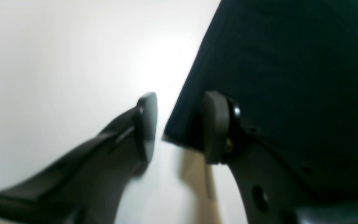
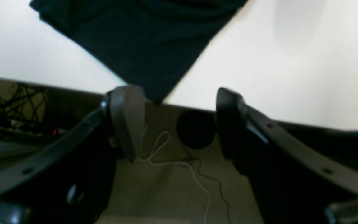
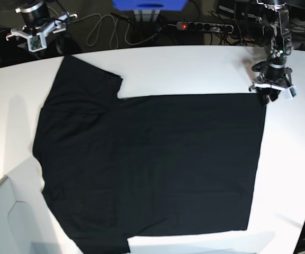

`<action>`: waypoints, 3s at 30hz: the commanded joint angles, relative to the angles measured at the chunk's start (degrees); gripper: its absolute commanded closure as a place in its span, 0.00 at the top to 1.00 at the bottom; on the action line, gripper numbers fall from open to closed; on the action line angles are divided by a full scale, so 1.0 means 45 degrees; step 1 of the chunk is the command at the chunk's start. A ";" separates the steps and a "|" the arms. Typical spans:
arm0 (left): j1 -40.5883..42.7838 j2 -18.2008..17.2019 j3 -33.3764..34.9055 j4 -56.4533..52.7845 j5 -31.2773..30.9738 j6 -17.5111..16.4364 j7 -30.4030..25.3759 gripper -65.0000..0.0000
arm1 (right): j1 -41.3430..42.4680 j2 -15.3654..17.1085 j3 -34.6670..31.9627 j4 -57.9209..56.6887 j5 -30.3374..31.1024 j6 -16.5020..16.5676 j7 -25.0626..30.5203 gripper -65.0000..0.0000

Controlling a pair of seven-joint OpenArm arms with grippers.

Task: Fold the T-shirt properly
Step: 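Move both grippers down to the shirt's shoulder corners at the collar edge, then close both grippers on the shoulder corners of the black shirt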

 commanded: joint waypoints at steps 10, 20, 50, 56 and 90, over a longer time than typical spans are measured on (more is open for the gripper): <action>0.0182 -0.0205 0.0943 -0.0251 -0.0035 0.0022 0.0027 0.36 | -0.0178 0.0085 0.0064 0.0179 -0.0041 0.0051 0.0231 0.54; 0.1003 -0.0576 0.1002 0.0315 -0.0133 0.0022 0.0027 0.00 | 0.0057 0.0104 0.0084 0.0179 -0.0041 0.0051 0.0231 0.54; 0.2663 -0.0185 -0.0522 0.2132 -0.0054 0.0041 0.0027 0.00 | 0.5273 -0.0794 -0.0170 -0.0505 0.0037 0.0930 -0.5825 0.69; 0.2683 -0.0185 -0.0522 0.2074 -0.0054 0.0041 0.0008 0.00 | 0.5800 -0.1146 -0.0190 -0.2361 -0.0002 0.0930 -0.5845 0.69; 0.3074 -0.0029 -0.0639 0.2445 -0.0054 0.0061 -0.0032 0.00 | 0.4843 -0.0853 -0.0619 -0.1130 -0.0022 0.0950 -0.5825 0.00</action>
